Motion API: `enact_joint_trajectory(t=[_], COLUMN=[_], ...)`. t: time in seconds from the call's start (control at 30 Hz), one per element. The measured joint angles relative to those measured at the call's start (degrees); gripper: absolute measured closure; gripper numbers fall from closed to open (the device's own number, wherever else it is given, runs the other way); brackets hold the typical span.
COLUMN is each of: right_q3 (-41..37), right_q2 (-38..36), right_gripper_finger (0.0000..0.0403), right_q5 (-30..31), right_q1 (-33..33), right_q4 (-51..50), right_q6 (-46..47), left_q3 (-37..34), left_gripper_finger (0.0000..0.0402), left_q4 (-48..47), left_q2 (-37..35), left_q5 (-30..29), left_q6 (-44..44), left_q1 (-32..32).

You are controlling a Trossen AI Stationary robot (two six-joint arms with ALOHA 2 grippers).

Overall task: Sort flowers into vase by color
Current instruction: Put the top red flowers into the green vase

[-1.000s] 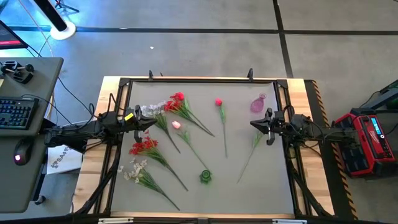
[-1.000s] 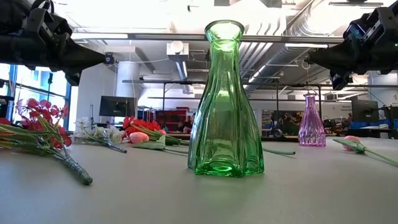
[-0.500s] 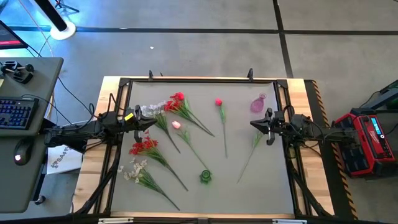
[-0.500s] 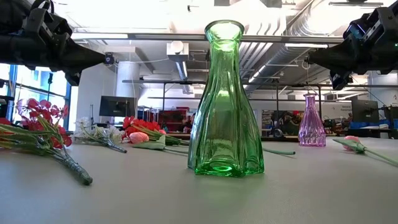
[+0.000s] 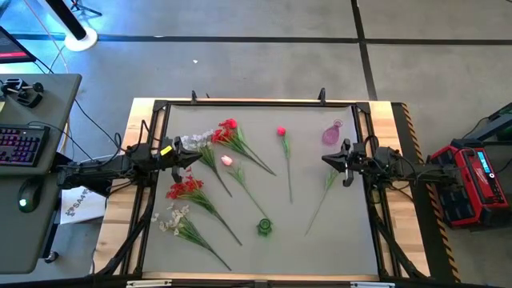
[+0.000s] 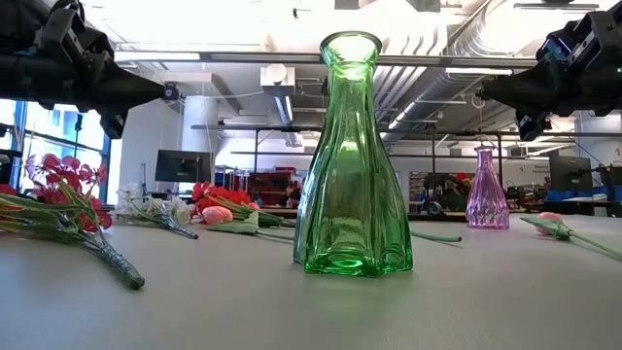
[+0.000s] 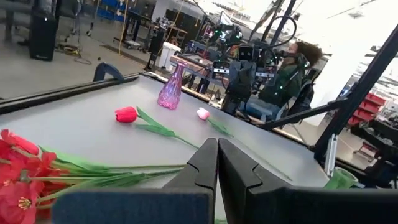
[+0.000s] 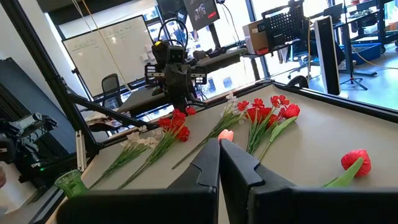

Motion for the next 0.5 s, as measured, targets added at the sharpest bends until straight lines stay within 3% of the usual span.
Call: enact_joint_trajectory(t=[0.13,0.33,0.4,0.5], right_q3=[0.0,0.0,0.0,0.0], right_q2=[0.0,0.0,0.0,0.5], right_gripper_finger=[0.0403,0.0403,0.0403,0.0403], right_q5=[0.1,2.4,6.3,17.9], right_q1=[0.0,0.0,0.0,-0.1], right_q4=[0.0,1.0,1.2,1.8], right_q6=[-0.3,-1.7,-5.0,-2.9], left_q3=[0.0,0.0,0.0,0.0], left_gripper_finger=[0.0402,0.0401,0.0401,0.0401], left_q4=[3.1,5.3,5.3,5.3], left_q2=[0.0,0.0,0.0,0.0], left_q5=[-2.0,-11.4,-14.6,-17.6], left_q6=[6.1,12.6,13.2,13.2], left_q1=[0.0,0.0,0.0,0.0])
